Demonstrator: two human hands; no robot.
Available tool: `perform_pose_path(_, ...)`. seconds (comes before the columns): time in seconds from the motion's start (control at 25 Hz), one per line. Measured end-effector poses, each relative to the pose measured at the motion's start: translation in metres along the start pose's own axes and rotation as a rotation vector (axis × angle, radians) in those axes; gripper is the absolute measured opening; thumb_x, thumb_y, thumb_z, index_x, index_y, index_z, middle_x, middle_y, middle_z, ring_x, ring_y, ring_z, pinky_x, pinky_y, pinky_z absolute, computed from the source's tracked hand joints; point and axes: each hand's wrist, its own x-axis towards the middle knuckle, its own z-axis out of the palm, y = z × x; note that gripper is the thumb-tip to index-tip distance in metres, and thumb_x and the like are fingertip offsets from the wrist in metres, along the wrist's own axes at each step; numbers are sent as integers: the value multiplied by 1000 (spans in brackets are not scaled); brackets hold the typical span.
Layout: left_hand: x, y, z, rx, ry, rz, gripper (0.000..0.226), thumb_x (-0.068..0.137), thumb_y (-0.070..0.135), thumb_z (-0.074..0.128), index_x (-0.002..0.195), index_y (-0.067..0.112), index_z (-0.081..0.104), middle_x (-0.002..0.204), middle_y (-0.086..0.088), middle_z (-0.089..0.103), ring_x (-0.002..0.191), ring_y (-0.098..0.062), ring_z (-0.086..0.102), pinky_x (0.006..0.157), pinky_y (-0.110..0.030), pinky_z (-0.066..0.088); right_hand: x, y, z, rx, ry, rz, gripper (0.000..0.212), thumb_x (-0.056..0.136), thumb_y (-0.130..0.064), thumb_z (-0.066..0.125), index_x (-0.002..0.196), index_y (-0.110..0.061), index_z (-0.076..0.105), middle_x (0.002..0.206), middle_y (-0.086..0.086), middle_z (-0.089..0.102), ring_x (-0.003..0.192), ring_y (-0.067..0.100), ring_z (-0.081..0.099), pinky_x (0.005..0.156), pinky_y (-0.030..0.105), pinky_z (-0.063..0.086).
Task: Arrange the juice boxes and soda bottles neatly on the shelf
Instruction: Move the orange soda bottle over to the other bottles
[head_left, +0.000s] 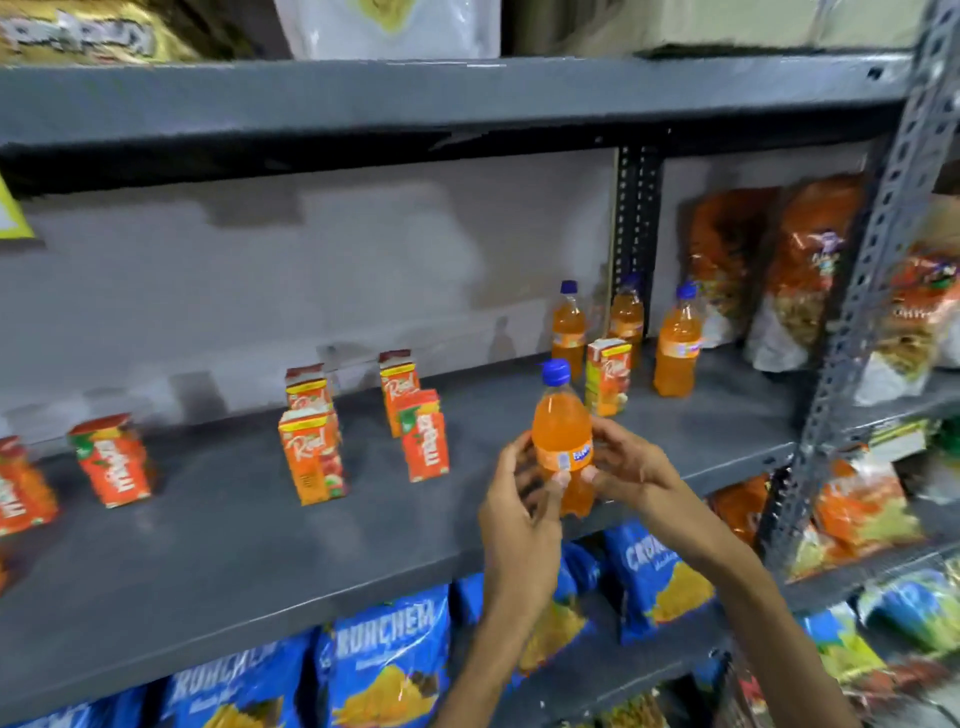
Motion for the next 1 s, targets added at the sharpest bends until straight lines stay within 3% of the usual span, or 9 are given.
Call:
perform_pose_path(0.16, 46, -14, 50, 104, 9, -12, 40, 93, 5, 67, 130, 16, 57, 112, 6, 71, 96, 7, 68, 91, -23, 56, 32, 19, -46, -19, 113, 10, 53, 93, 12, 50, 143, -4, 43, 131, 23, 63, 114, 24, 64, 95, 31, 53)
perform_pose_path(0.28, 68, -19, 78, 184, -10, -47, 43, 94, 10, 67, 133, 23, 54, 119, 6, 68, 105, -2, 65, 95, -28, 56, 49, 27, -70, -57, 159, -12, 54, 94, 11, 49, 144, -8, 42, 133, 16, 63, 122, 24, 62, 103, 35, 50)
perform_pose_path(0.4, 80, -25, 102, 184, -23, -61, 42, 93, 12, 68, 130, 26, 53, 121, 8, 66, 105, -1, 64, 93, -25, 56, 54, 35, -92, -58, 215, -38, 51, 96, 7, 48, 144, -12, 44, 133, 10, 64, 125, 23, 60, 108, 41, 46)
perform_pose_path(0.56, 90, -30, 132, 128, 1, -87, 39, 92, 8, 69, 123, 27, 56, 121, 5, 69, 106, -5, 66, 99, -32, 57, 62, 46, -116, -58, 275, -56, 50, 97, 9, 44, 144, -7, 43, 137, 16, 60, 128, 29, 57, 112, 47, 42)
perform_pose_path(0.64, 93, -32, 144, 121, 20, -87, 39, 92, 7, 69, 125, 23, 57, 124, 1, 69, 112, -10, 67, 101, -35, 56, 64, 49, -123, -63, 289, -69, 49, 98, 10, 42, 144, -5, 42, 137, 16, 60, 128, 29, 58, 112, 45, 43)
perform_pose_path(0.76, 96, -34, 155, 92, 34, -95, 39, 92, 7, 69, 127, 21, 58, 125, 1, 69, 116, -12, 66, 102, -34, 55, 64, 50, -127, -127, 308, -81, 46, 100, 5, 42, 143, -11, 46, 134, 9, 63, 124, 18, 61, 106, 30, 49)
perform_pose_path(0.84, 97, -34, 157, 83, 37, -95, 40, 92, 8, 68, 128, 22, 58, 126, 2, 68, 117, -11, 65, 103, -33, 55, 63, 51, -124, -193, 361, -76, 47, 100, 1, 43, 145, -12, 43, 137, 8, 61, 127, 19, 59, 109, 36, 47)
perform_pose_path(0.92, 96, -34, 156, 73, 30, -92, 43, 93, 8, 68, 131, 23, 57, 128, 4, 67, 118, -8, 63, 105, -32, 53, 59, 53, -114, -306, 518, -99, 49, 99, -5, 49, 147, -12, 41, 142, 10, 56, 128, 20, 56, 110, 40, 45)
perform_pose_path(1.0, 92, -32, 153, 76, 16, -88, 47, 92, 9, 69, 134, 23, 55, 130, 7, 66, 118, -5, 60, 105, -28, 51, 51, 54, -100, -442, 728, -182, 45, 98, -11, 53, 142, -14, 46, 138, 6, 55, 122, 14, 57, 103, 25, 46)
